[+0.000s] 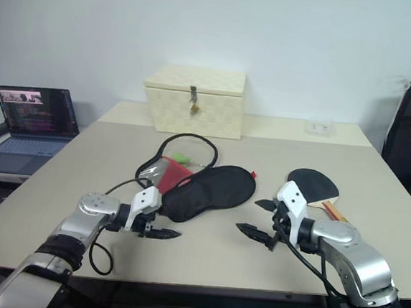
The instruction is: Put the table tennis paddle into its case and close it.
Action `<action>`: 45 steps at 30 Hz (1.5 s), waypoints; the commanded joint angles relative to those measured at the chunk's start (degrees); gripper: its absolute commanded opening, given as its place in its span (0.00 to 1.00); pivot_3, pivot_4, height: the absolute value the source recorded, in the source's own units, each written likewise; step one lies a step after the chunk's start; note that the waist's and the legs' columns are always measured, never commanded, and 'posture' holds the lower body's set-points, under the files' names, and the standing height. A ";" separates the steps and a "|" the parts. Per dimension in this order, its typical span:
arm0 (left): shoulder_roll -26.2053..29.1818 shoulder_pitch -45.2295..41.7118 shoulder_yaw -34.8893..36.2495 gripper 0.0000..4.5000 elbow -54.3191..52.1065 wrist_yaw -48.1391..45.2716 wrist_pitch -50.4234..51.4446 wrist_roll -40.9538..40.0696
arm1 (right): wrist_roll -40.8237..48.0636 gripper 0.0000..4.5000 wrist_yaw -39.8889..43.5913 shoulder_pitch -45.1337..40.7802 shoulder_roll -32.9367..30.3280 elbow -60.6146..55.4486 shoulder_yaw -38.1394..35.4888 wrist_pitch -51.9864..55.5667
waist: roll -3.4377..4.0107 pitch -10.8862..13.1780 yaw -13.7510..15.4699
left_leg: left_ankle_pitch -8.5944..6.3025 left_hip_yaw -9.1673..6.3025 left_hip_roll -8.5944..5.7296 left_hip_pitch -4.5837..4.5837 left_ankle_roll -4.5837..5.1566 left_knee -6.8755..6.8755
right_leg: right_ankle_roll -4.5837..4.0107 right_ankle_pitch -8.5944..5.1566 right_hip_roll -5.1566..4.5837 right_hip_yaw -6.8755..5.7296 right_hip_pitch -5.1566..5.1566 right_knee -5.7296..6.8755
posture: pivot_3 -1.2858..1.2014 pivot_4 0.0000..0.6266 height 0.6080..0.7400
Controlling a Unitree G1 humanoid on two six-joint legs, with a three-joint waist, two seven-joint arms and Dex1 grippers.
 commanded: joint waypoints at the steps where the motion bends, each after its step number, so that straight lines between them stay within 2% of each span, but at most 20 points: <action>1: -0.94 3.20 -0.49 0.43 -4.60 -1.23 5.38 -1.07 | 1.09 1.00 -0.85 -0.78 0.30 -1.34 -2.57 -0.79 | 0.00 0.00 0.03 | 0.00 -0.01 0.00 0.00 0.00 0.00 | 0.00 0.00 0.00 0.00 0.00 -0.01 | 0.52 0.24 1.00; 6: -3.93 5.72 0.90 0.05 -12.34 2.89 13.53 -3.37 | 0.97 1.00 -0.95 -1.37 -0.07 -0.68 -3.32 -0.77 | 0.00 0.00 0.10 | 0.00 -0.05 -0.03 -0.01 0.00 0.00 | 0.00 0.00 -0.03 0.00 0.01 -0.03 | 0.52 0.24 1.00; 7: -5.41 5.97 1.62 0.00 -14.76 4.78 17.22 -4.61 | 0.87 1.00 -0.88 -1.38 -0.37 -0.49 -3.57 -0.81 | 0.00 0.00 0.13 | 0.00 -0.06 -0.04 -0.02 0.00 0.00 | 0.00 0.00 -0.04 0.00 0.01 -0.03 | 0.52 0.24 1.00; 12: -12.04 6.64 1.02 0.00 -23.35 12.35 30.16 -6.10 | 0.78 1.00 0.00 -0.32 -2.51 -0.11 -4.92 -0.88 | 0.01 0.00 0.85 | 0.00 -0.19 -0.13 -0.14 0.00 0.16 | 0.02 0.01 -0.12 -0.05 0.06 -0.03 | 0.52 0.24 1.00; 16: -18.17 5.00 -0.54 0.00 -25.13 17.11 36.24 -6.35 | 1.12 1.00 1.15 1.06 -4.53 -0.51 -6.09 -0.66 | 0.00 -0.01 0.81 | 0.00 -0.16 -0.12 -0.12 0.00 0.17 | 0.04 0.02 -0.11 -0.07 0.05 -0.01 | 0.52 0.24 1.00; 21: -21.79 2.30 -2.12 0.00 -22.85 19.18 35.72 -5.21 | 1.16 1.00 1.52 1.52 -5.63 -0.57 -6.95 -0.64 | 0.00 0.00 0.41 | 0.00 -0.11 -0.12 -0.12 0.00 0.17 | 0.04 0.02 -0.07 -0.07 0.05 -0.01 | 0.52 0.24 1.00; 25: -19.61 2.19 -2.05 0.00 -24.23 18.03 31.73 -4.77 | 1.47 1.00 0.94 2.18 -5.77 -1.49 -7.61 -0.20 | 0.00 0.00 -0.01 | 0.00 -0.05 -0.08 -0.07 0.00 0.14 | 0.04 0.02 -0.03 -0.01 0.04 0.00 | 0.52 0.24 1.00; 28: -16.37 3.49 -0.29 0.12 -25.61 16.91 28.57 -5.43 | 1.65 1.00 0.64 3.09 -5.62 -2.27 -7.84 0.11 | 0.01 0.00 -0.05 | 0.00 -0.04 -0.01 -0.02 0.00 0.07 | 0.03 0.02 0.04 0.02 0.03 0.00 | 0.52 0.24 1.00; 30: -13.68 4.94 -0.14 0.26 -27.30 15.57 26.61 -5.57 | 1.88 1.00 0.45 3.44 -5.53 -2.65 -7.85 0.36 | 0.01 0.00 -0.04 | 0.00 -0.04 -0.01 -0.01 0.00 0.05 | 0.03 0.02 0.04 0.02 0.03 -0.01 | 0.52 0.24 1.00; 36: -7.19 8.64 1.75 0.74 -31.22 12.23 23.80 -7.34 | 2.49 1.00 -0.02 3.71 -5.57 -3.08 -7.76 0.58 | 0.01 0.00 0.21 | 0.00 -0.07 -0.06 -0.04 -0.01 0.07 | 0.03 0.02 -0.05 0.01 0.04 -0.04 | 0.52 0.24 1.00; 39: -3.22 9.55 1.67 0.99 -27.63 11.08 18.54 -5.08 | 2.87 1.00 -0.24 3.72 -5.53 -3.09 -7.57 0.57 | 0.01 0.00 0.18 | 0.00 -0.07 -0.03 -0.04 -0.01 0.06 | 0.02 0.02 -0.03 0.01 0.03 -0.04 | 0.52 0.24 1.00; 45: -1.08 5.96 0.50 1.00 -15.38 11.23 10.09 -0.95 | 3.00 1.00 -0.68 3.59 -5.07 -3.05 -6.90 0.35 | 0.00 0.00 0.22 | 0.00 -0.04 -0.04 -0.05 -0.01 0.07 | 0.02 0.01 -0.03 -0.01 0.03 -0.05 | 0.52 0.24 1.00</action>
